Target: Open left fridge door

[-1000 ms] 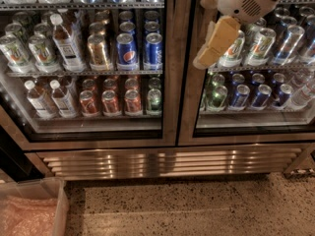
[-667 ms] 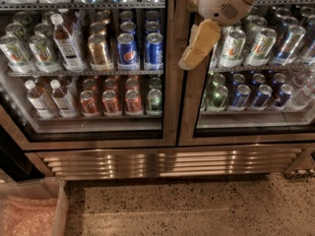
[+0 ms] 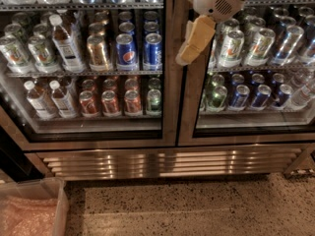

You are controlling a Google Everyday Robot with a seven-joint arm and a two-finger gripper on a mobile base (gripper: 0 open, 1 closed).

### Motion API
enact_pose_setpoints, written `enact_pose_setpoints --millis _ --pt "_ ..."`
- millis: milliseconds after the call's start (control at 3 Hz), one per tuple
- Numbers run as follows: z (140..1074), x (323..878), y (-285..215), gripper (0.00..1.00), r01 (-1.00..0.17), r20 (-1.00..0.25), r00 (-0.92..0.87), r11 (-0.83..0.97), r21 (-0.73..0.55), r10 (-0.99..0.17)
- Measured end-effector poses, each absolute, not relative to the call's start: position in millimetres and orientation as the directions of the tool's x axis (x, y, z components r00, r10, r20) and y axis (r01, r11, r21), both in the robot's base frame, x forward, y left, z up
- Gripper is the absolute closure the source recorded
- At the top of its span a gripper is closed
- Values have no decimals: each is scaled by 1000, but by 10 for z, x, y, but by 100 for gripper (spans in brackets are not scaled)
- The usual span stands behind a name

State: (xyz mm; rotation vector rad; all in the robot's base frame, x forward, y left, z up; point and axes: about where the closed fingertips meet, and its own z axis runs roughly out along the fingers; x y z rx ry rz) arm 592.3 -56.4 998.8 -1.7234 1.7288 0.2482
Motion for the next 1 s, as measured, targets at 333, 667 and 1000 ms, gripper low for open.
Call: enact_pose_setpoints --millis 333,667,1000 --pt "9988 5931 -603 0 -942 -573 102 107 -320 -813" --pt "9971 5957 -584 0 -944 -580 116 91 -316 -806" --pt "9976 5956 -580 0 -944 -586 128 82 -318 -800"
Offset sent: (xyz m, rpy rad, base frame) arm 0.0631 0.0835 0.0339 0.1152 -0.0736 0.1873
